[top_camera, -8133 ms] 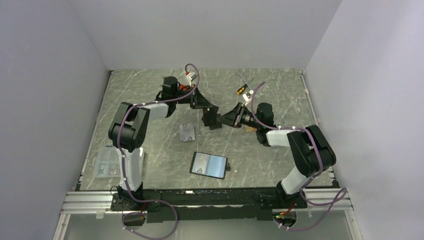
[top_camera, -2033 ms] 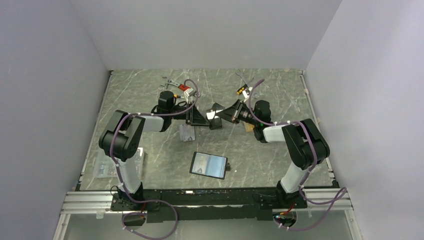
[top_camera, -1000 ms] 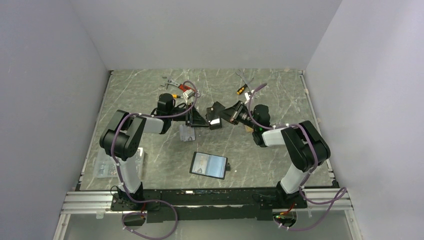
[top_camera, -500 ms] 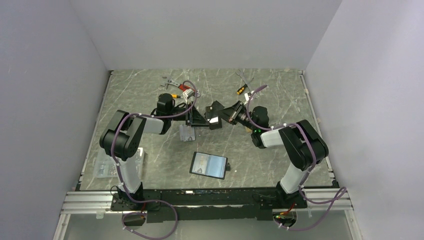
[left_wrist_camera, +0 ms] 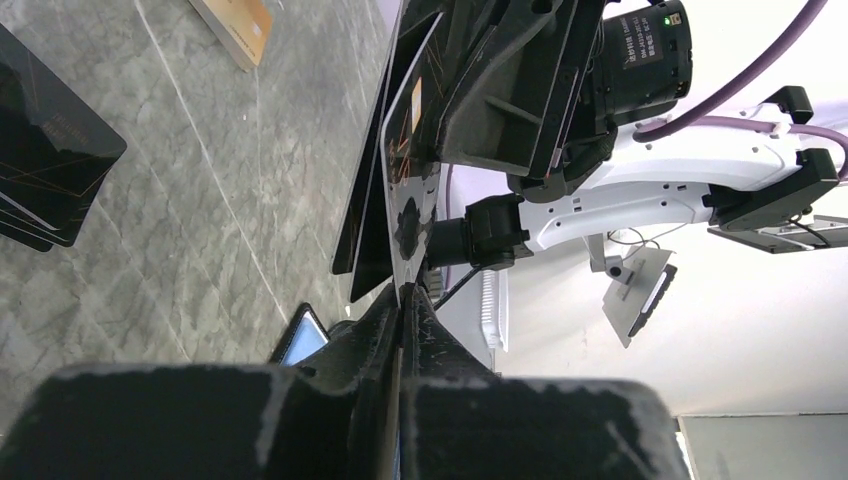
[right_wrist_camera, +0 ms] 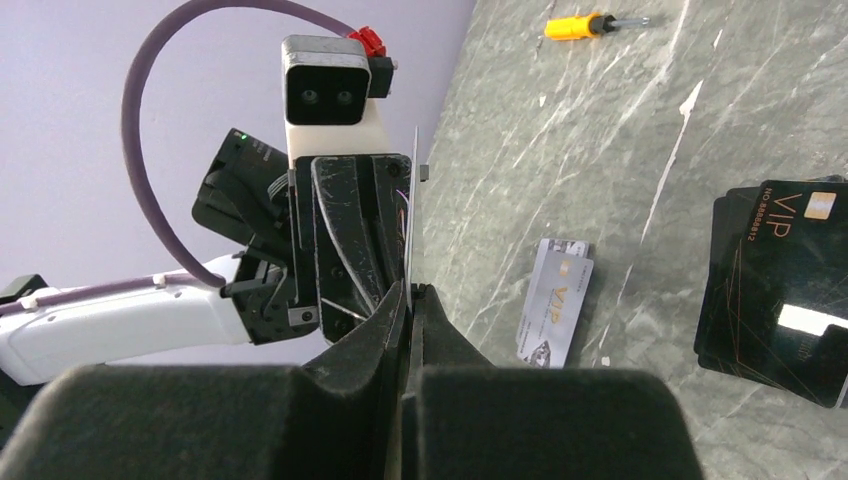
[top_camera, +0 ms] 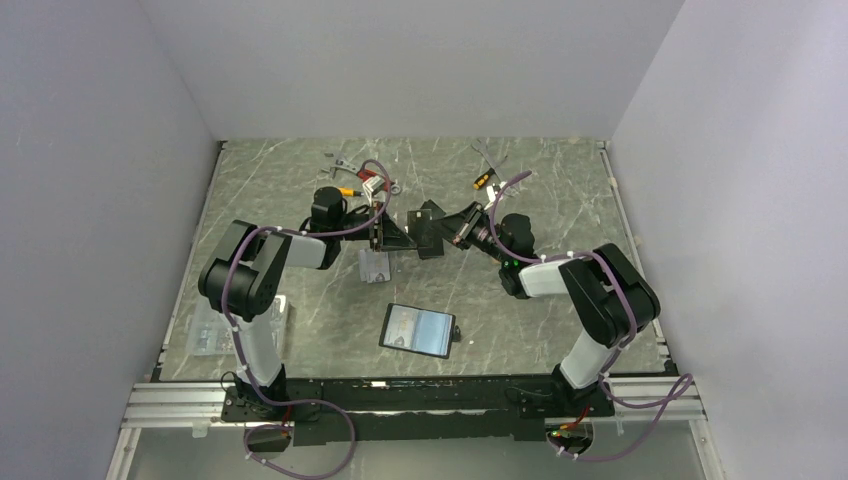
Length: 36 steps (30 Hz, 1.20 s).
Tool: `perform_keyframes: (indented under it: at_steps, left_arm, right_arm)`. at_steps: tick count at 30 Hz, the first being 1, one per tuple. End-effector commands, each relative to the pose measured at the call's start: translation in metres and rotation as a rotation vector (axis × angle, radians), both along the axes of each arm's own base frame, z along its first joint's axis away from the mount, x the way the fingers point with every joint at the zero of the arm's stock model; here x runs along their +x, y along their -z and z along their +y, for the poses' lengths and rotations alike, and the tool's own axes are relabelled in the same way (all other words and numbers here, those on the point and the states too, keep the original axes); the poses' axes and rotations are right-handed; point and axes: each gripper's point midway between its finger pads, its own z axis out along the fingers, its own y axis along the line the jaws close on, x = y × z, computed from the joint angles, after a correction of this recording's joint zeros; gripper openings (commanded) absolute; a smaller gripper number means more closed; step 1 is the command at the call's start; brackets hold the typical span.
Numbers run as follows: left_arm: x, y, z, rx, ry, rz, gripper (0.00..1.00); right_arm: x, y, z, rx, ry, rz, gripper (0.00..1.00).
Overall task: Put the credit cards into the card holder
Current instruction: Pick up the credit card from the center of the board.
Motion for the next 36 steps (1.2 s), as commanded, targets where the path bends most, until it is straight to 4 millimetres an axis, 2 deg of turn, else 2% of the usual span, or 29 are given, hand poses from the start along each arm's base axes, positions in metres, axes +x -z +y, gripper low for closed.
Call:
perform_keyframes:
  at_steps: [1,2,4,9,15,20,27,30,36]
  left_arm:
    - [0.001,-0.010,0.003,-0.011,-0.002,-0.062,0.03]
    - [0.002,-0.010,0.003,-0.009,-0.007,-0.058,0.00]
    - [0.006,-0.006,0.006,0.003,-0.023,-0.046,0.00]
    - [0.010,0.003,0.012,0.008,-0.032,-0.014,0.00]
    - [0.009,0.015,0.013,0.034,-0.033,0.012,0.00]
    - [0.012,0.021,0.012,0.047,-0.031,0.020,0.00]
    - [0.007,0.012,0.008,0.035,-0.003,-0.019,0.00]
    - [0.005,0.008,0.007,0.028,0.010,-0.034,0.00]
    - [0.001,-0.005,0.001,-0.007,0.041,-0.070,0.00]
  right_arm:
    - [0.004,-0.020,-0.001,-0.010,0.029,-0.089,0.00]
    - [0.003,-0.019,0.001,-0.010,0.024,-0.086,0.00]
    - [0.000,-0.015,0.001,-0.012,0.015,-0.076,0.01]
    - [-0.003,0.002,-0.006,-0.048,0.036,-0.030,0.12]
    - [0.000,0.022,-0.017,-0.073,0.070,0.025,0.19]
    - [0.003,0.036,-0.017,-0.100,0.066,0.065,0.27]
    - [0.002,0.058,-0.023,-0.119,0.073,0.138,0.28]
    - [0.000,0.056,-0.028,-0.166,0.078,0.133,0.29]
    - [-0.015,0.014,-0.023,-0.151,-0.018,-0.011,0.41]
